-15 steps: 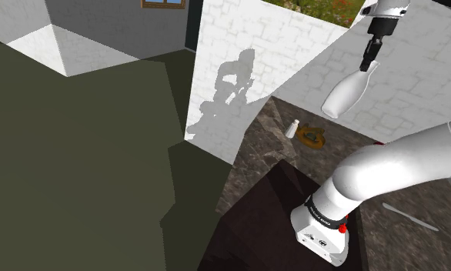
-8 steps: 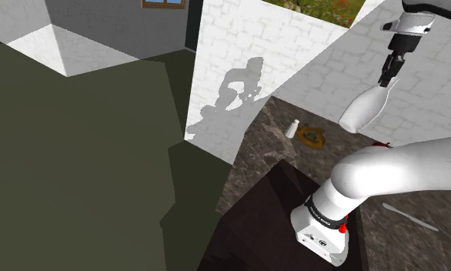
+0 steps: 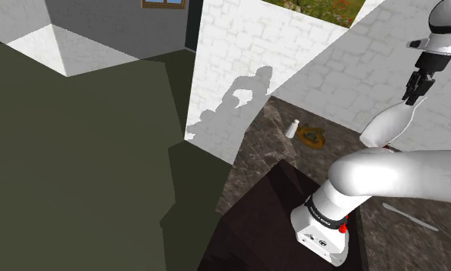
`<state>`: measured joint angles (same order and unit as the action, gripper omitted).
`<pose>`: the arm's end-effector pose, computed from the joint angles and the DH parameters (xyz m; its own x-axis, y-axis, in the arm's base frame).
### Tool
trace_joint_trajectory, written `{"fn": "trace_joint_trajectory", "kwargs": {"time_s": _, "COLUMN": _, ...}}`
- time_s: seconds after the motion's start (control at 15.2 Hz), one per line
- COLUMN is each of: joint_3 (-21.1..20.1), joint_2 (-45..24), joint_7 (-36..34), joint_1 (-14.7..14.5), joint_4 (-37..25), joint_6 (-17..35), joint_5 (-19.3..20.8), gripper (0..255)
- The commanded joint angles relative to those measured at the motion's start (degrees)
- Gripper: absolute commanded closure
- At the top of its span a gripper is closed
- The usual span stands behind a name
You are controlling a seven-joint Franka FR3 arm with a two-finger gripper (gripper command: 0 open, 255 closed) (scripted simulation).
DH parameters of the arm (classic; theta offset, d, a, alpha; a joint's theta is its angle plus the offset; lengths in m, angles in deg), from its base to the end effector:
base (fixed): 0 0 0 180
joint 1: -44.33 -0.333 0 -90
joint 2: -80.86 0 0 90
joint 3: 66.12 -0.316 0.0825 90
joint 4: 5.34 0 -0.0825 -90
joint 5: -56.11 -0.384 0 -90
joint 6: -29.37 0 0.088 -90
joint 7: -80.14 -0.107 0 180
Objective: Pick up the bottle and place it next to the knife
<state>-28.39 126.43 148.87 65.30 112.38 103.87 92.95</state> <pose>0.0232 -0.3769 0.6278 0.9578 0.2066 -0.2000 0.2069 -0.9782 -0.0195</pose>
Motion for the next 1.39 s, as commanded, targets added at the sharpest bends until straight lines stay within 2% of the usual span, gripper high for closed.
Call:
{"fn": "trace_joint_trajectory", "kwargs": {"time_s": 0.0, "joint_3": 2.3, "joint_2": 1.0, "joint_7": 2.3, "joint_1": 0.6, "joint_4": 0.5, "joint_6": 1.0, "joint_5": 2.1, "gripper": 255}}
{"fn": "trace_joint_trajectory", "kwargs": {"time_s": 0.73, "joint_3": 13.4, "joint_2": 6.4, "joint_7": 15.1, "joint_1": 4.4, "joint_4": -0.2, "joint_6": 4.1, "joint_5": 13.0, "gripper": 255}}
{"fn": "trace_joint_trajectory", "kwargs": {"time_s": 1.32, "joint_3": 24.7, "joint_2": 7.9, "joint_7": 25.9, "joint_1": 3.4, "joint_4": -6.5, "joint_6": 7.6, "joint_5": 20.8, "gripper": 255}}
